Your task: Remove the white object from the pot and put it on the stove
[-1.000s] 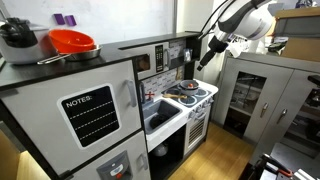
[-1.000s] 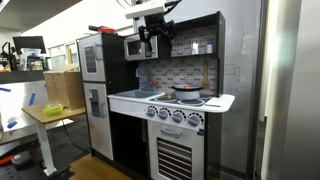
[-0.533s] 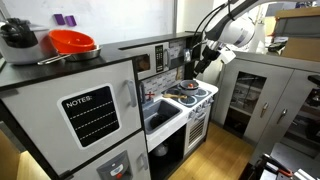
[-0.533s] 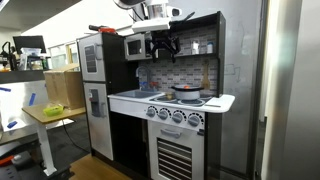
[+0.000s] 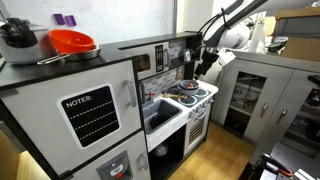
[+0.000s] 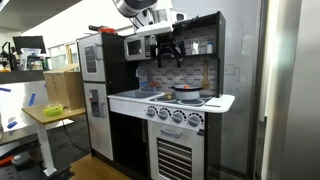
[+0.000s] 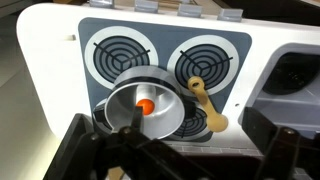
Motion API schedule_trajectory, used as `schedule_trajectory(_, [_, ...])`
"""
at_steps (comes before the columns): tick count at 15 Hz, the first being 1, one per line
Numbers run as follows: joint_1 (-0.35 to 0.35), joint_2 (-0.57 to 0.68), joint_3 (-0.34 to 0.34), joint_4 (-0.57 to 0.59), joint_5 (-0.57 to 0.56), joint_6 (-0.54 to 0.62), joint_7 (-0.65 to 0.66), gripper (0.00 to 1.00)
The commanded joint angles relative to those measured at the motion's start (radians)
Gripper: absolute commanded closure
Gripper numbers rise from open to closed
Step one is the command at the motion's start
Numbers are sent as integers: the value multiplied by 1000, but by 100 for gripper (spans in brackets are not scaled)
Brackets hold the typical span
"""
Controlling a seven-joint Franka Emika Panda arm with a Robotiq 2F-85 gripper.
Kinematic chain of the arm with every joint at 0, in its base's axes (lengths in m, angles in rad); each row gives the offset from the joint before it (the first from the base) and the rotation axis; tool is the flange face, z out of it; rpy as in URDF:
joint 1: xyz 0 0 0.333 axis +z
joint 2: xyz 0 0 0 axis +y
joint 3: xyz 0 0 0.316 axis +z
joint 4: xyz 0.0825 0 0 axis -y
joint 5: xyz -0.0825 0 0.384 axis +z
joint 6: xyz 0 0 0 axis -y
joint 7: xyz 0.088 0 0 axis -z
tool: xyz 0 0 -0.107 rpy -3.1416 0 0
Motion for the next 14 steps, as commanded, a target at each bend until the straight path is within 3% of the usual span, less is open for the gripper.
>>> schedule_trajectory(1, [-75,-5,77,-1,-25,2,18,0])
schedule_trajectory(3, [-75,-5,77,-1,-24,2,18,0])
schedule_trajectory(14, [-257,103,173,54,153,21,-231,0])
